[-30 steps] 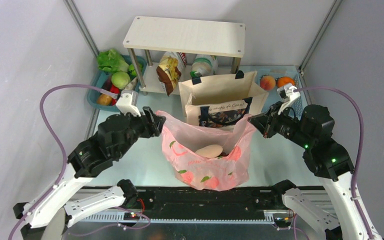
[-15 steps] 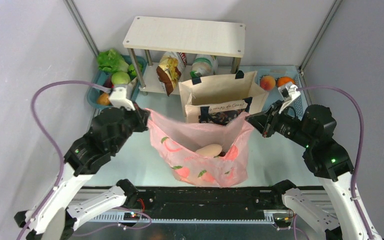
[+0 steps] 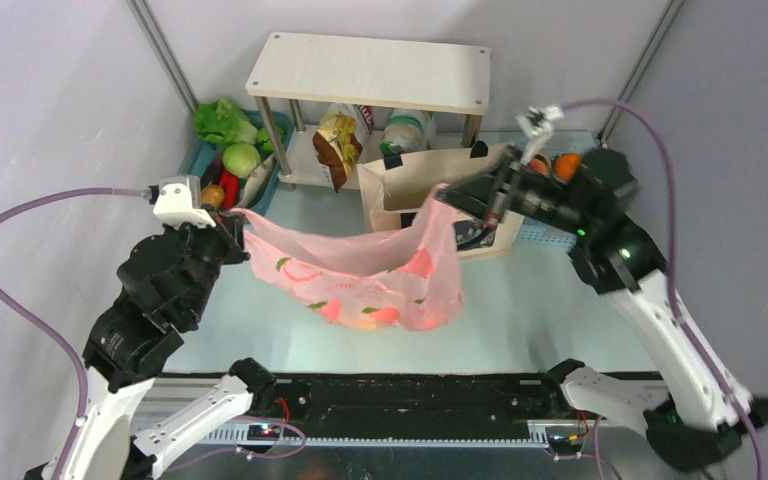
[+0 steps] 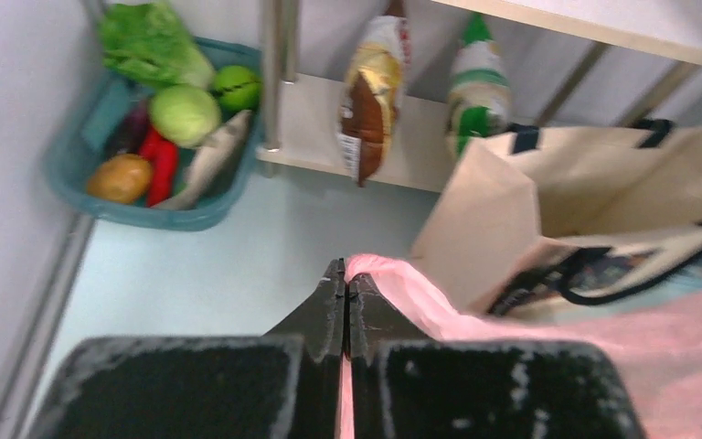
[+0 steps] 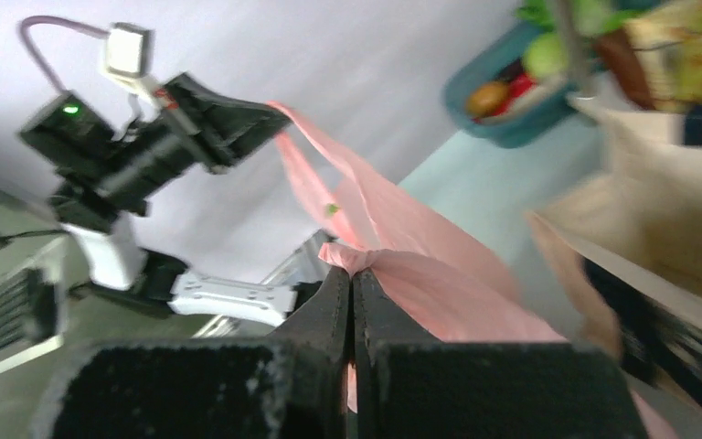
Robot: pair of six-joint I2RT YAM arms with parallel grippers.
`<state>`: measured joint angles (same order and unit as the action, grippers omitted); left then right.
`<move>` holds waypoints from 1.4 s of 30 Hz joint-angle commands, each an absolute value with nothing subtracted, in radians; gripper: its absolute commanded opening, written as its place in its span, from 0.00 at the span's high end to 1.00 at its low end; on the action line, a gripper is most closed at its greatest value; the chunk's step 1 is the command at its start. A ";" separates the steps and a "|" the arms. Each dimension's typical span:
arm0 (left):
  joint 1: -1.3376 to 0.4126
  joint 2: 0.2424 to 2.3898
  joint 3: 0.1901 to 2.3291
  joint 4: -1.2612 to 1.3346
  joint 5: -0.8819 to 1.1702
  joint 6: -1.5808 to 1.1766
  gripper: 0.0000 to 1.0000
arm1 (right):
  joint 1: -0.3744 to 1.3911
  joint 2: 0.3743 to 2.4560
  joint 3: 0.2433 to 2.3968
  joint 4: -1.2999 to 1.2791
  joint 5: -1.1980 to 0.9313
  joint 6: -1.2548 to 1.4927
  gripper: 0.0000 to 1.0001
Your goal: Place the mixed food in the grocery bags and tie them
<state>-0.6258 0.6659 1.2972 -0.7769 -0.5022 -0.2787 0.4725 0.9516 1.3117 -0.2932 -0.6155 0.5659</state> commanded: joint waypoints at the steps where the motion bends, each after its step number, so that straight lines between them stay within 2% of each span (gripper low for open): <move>1: -0.563 0.675 1.304 -0.771 -0.652 -0.178 1.00 | 0.664 1.136 1.521 -0.260 -0.514 0.556 1.00; 6: -0.489 0.658 1.293 -0.767 -0.625 -0.153 1.00 | 0.845 1.334 1.747 -0.348 -0.376 0.518 1.00; 13: -0.482 0.578 1.224 -0.765 -0.376 -0.129 1.00 | 0.858 1.406 1.849 -0.456 -0.313 0.567 1.00; 16: -0.482 0.537 1.200 -0.765 -0.337 -0.138 1.00 | 0.853 1.356 1.825 -0.503 -0.269 0.552 1.00; 23: -0.482 0.547 1.262 -0.761 0.086 -0.122 1.00 | 0.805 1.143 1.692 -0.647 -0.222 0.535 1.00; 26: -0.483 0.579 1.293 -0.755 0.169 -0.150 1.00 | 0.779 1.053 1.621 -0.690 -0.184 0.537 1.00; 33: -0.483 0.684 1.276 -0.568 0.397 -0.249 1.00 | 0.578 0.914 1.492 -0.762 -0.160 0.508 1.00; 35: -0.487 0.741 1.271 -0.504 0.430 -0.268 1.00 | 0.546 0.907 1.491 -0.800 -0.134 0.466 0.91; 36: -0.493 0.755 1.277 -0.476 0.433 -0.276 1.00 | 0.542 0.902 1.492 -0.817 -0.130 0.447 0.70; 37: -0.496 0.781 1.280 -0.461 0.430 -0.280 1.00 | 0.541 0.890 1.492 -0.821 -0.140 0.413 0.41; 38: -0.502 0.792 1.280 -0.433 0.422 -0.284 1.00 | 0.541 0.873 1.492 -0.820 -0.154 0.394 0.30; 39: -0.505 0.810 1.277 -0.417 0.416 -0.285 1.00 | 0.541 0.865 1.489 -0.803 -0.204 0.364 0.13; 41: -0.520 0.824 1.250 -0.375 0.396 -0.279 1.00 | 0.544 0.843 1.487 -0.767 -0.297 0.329 0.03; 42: -0.528 0.824 1.239 -0.345 0.392 -0.276 1.00 | 0.552 0.838 1.487 -0.753 -0.332 0.320 0.02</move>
<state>-0.5053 0.8177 1.2675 -0.5079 0.3717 -0.2550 0.5446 0.8814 1.4796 -0.8062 -0.1909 0.4244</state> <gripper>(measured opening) 0.005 0.944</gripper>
